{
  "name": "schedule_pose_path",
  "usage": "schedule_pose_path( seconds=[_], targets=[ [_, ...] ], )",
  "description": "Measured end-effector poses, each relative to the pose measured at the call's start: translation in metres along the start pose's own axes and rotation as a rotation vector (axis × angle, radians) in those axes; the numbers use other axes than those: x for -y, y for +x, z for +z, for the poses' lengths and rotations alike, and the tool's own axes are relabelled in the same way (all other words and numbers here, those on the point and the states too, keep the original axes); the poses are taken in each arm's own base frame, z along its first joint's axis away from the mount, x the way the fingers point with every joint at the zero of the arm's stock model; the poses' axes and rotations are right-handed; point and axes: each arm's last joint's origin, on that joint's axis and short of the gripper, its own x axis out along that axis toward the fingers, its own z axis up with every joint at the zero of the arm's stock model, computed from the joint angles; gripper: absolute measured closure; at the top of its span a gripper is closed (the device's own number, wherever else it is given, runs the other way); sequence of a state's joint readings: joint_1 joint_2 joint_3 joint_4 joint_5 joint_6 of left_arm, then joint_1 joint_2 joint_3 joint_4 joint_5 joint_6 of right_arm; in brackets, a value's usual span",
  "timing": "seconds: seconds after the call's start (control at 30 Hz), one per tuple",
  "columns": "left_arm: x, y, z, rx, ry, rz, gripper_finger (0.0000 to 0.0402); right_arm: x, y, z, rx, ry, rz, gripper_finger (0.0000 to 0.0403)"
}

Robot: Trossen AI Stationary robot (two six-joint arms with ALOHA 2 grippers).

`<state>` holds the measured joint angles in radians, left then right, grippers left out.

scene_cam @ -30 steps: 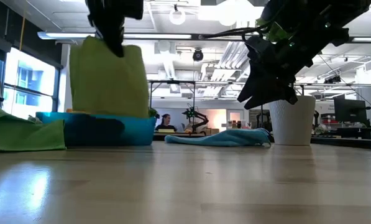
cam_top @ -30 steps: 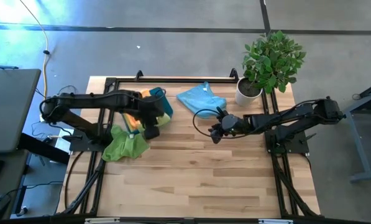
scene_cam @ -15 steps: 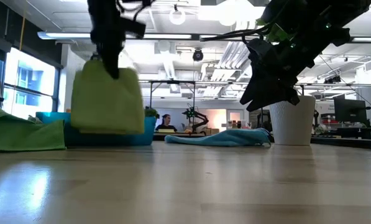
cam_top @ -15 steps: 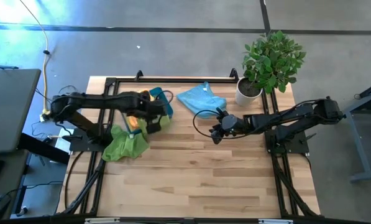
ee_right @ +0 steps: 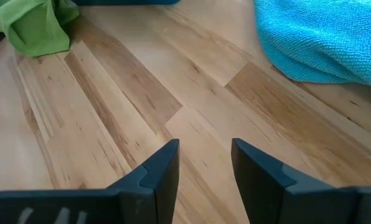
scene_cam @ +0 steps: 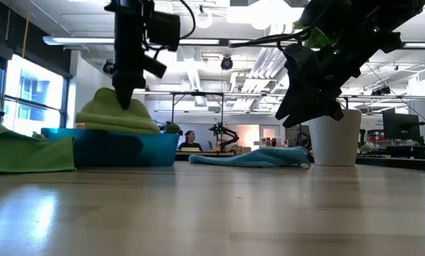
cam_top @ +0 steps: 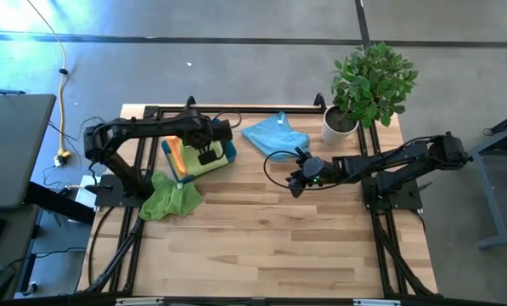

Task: Fold microfiber towels
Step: Put the right folded green microfiber cloth into the bin

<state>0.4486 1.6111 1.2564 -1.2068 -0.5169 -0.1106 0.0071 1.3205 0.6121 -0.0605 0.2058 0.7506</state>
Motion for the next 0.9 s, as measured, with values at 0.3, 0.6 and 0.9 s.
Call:
schedule_pose_path(
  seconds=[0.3,0.6,0.9],
  targets=[
    [0.003,0.035,0.013,-0.118,-0.018,0.053,0.0386,0.0,0.0,0.0,-0.004,-0.001,-0.003,0.0265],
    [0.008,0.04,0.014,-0.153,-0.019,0.027,0.0321,0.0,0.0,0.0,-0.005,-0.001,-0.004,0.0265],
    [0.003,0.026,0.005,-0.229,0.021,0.138,0.0254,0.011,0.002,0.01,0.024,0.073,-0.035,0.0265]
  ],
)
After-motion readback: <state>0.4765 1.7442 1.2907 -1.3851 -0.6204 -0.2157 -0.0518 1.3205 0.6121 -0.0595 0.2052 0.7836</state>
